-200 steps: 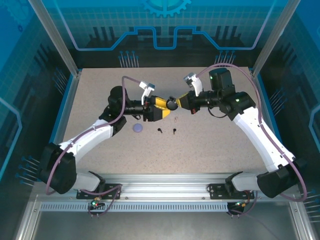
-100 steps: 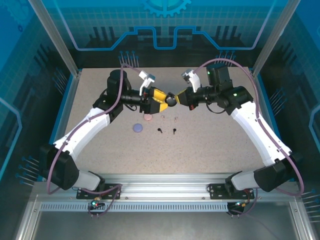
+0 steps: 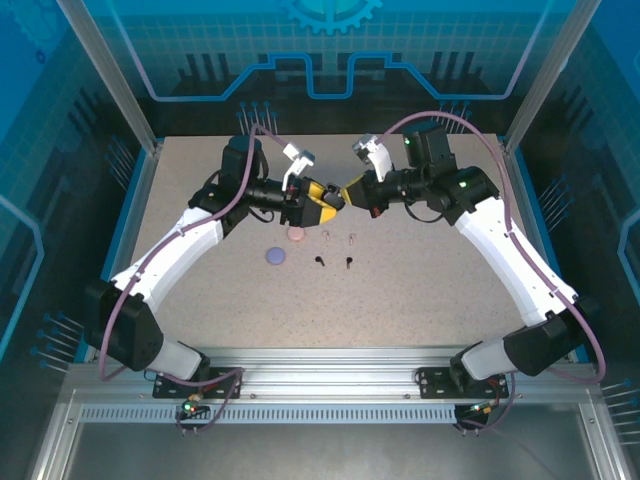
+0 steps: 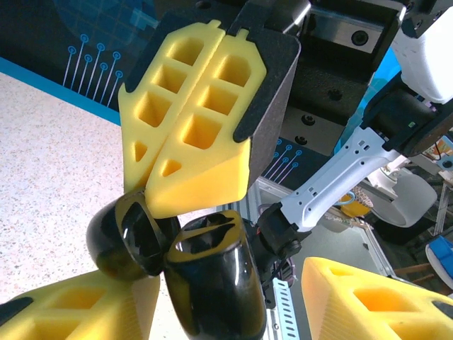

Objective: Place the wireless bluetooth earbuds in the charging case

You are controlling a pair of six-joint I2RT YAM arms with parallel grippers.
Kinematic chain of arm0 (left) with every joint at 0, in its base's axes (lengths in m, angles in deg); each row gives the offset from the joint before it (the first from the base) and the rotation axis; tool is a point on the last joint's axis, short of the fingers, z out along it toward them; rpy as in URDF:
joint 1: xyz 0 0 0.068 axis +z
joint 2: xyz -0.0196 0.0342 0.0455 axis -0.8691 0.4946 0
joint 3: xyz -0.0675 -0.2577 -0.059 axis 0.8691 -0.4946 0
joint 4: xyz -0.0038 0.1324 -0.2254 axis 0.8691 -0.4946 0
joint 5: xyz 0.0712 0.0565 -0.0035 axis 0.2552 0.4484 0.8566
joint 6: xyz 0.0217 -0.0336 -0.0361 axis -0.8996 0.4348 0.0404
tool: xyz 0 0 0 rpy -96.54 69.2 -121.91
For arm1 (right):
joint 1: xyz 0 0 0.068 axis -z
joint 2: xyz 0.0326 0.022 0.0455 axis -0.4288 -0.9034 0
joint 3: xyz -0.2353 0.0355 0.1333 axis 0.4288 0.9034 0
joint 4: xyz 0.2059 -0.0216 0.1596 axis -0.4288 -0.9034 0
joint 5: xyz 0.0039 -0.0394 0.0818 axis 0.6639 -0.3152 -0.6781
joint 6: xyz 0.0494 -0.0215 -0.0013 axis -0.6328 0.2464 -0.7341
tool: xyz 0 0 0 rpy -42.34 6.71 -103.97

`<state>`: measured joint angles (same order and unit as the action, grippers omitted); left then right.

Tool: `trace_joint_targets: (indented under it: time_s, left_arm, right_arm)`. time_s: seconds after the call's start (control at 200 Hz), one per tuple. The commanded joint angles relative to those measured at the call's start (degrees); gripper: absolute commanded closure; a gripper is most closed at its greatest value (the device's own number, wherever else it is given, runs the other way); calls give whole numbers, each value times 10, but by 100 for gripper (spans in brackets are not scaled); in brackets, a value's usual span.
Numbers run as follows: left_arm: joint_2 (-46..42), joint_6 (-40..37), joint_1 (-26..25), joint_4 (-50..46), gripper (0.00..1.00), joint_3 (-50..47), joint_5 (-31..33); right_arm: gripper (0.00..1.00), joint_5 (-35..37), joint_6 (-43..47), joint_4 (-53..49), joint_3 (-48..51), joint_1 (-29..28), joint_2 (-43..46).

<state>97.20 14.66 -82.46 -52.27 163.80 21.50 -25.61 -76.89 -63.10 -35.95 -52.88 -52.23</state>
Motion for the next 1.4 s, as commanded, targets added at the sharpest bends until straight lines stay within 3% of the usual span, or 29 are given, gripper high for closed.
trace_joint_targets:
  time_s: [0.0, 0.64, 0.92, 1.125, 1.171, 1.221, 1.396]
  left_arm:
    - [6, -22, 6, -11, 43, 25, -16]
    - [21, -41, 17, -45, 51, 49, -22]
    - [25, -44, 19, -50, 71, 51, -26]
    - [25, -42, 19, -44, 92, 46, -29]
    - [24, -36, 19, -31, 94, 38, -27]
    - [21, -24, 19, -9, 96, 26, -23]
    - [6, 5, 20, 67, 100, -26, 12]
  right_arm:
    - [100, -3, 20, -36, -19, -20, -10]
    - [100, 53, 60, -84, -48, -54, -24]
    - [100, 81, 76, -100, -59, -69, -30]
    - [100, 93, 65, -88, -73, -74, -34]
    - [92, 100, 55, -81, -77, -74, -34]
    - [76, 101, 43, -71, -82, -73, -33]
    - [55, 76, 3, -60, -108, -63, -22]
